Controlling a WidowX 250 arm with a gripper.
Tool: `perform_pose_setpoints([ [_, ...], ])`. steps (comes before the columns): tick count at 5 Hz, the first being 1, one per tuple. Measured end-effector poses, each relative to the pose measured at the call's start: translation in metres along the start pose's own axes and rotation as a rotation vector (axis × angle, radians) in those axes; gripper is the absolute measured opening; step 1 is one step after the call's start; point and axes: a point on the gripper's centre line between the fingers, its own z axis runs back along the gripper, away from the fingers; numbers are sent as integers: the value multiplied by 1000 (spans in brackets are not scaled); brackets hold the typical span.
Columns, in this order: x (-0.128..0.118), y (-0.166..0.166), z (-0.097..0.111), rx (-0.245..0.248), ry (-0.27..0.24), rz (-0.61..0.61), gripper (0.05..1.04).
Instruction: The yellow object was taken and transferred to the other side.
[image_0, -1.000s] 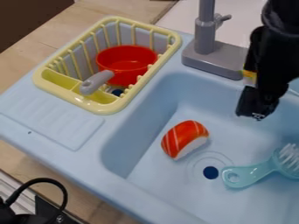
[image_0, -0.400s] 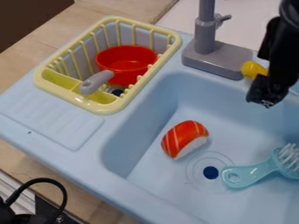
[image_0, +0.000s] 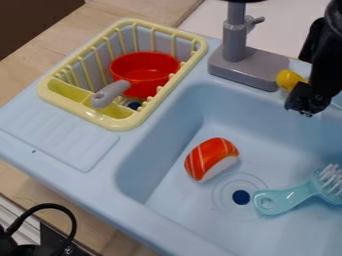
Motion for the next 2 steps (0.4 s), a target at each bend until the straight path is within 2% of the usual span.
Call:
perform_pose_setpoints([
  [1,-1,-1,-9,-22,45,-5,986],
  [2,-1,0,-17,-38,65,-16,930],
])
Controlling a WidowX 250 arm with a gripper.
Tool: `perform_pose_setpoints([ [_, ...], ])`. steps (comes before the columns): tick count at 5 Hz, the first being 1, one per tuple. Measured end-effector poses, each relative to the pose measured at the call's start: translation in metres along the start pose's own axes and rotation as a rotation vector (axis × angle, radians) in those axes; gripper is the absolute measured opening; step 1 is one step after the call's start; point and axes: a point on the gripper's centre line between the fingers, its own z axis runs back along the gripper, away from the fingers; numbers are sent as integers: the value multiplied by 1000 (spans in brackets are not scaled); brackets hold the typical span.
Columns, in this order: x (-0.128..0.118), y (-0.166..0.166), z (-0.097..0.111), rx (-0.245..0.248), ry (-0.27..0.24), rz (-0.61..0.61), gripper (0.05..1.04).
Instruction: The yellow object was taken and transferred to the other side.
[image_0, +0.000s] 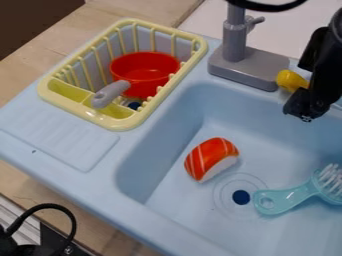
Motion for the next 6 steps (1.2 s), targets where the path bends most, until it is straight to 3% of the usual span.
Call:
perform_pose_setpoints([
  [1,-3,1,-3,-4,6,-1,672],
  [2,-3,1,-4,-7,9,-7,516],
  [4,-3,1,-4,0,13,-14,514],
  [5,-4,4,5,32,7,4,422],
  [6,-10,2,15,39,11,37,260],
])
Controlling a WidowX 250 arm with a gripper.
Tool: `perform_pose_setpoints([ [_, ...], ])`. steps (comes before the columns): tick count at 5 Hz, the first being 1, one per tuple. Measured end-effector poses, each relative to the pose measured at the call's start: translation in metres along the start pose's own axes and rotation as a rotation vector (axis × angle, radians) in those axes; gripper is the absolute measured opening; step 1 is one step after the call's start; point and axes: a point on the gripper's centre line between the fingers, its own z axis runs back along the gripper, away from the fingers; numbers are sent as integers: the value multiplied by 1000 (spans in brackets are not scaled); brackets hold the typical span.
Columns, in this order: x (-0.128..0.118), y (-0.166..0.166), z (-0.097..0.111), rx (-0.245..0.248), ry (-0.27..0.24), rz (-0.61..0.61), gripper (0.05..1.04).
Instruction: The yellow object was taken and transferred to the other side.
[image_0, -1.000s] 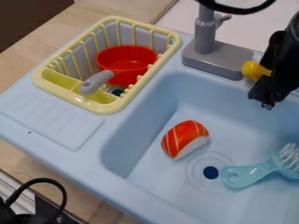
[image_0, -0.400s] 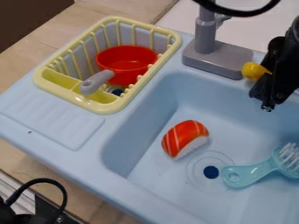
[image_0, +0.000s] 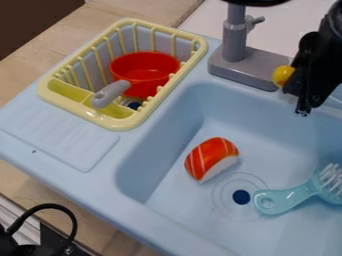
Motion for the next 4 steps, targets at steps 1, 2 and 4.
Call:
perform_pose_setpoints([
  [1,-7,-3,8,-3,0,37,253],
  [2,-8,-8,13,-2,-2,46,253],
  [4,-27,-21,34,-34,12,142,253],
])
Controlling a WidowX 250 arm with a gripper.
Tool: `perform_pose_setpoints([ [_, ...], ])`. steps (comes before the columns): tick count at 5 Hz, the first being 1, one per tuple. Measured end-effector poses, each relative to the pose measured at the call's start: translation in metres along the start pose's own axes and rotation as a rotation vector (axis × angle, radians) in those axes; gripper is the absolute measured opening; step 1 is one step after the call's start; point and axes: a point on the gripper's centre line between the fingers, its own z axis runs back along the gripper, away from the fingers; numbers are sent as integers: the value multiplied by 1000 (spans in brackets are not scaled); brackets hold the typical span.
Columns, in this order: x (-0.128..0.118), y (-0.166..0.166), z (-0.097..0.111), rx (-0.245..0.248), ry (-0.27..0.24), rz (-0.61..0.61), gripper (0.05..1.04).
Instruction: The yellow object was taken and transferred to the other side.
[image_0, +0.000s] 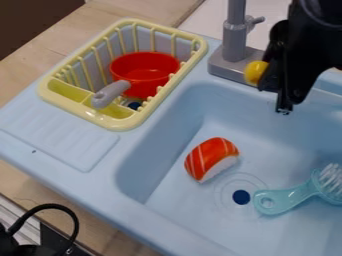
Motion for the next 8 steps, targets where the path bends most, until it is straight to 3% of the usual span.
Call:
perform_pose_setpoints([
  [1,-15,-4,9,-5,-6,83,253],
  [3,-44,-25,16,-174,152,289,253],
  [4,-52,-32,17,-293,145,415,253],
  [5,-69,-44,17,-356,103,613,253],
  [6,-90,-57,21,-382,51,825,253],
  [8,-123,-57,31,-297,76,1025,253],
])
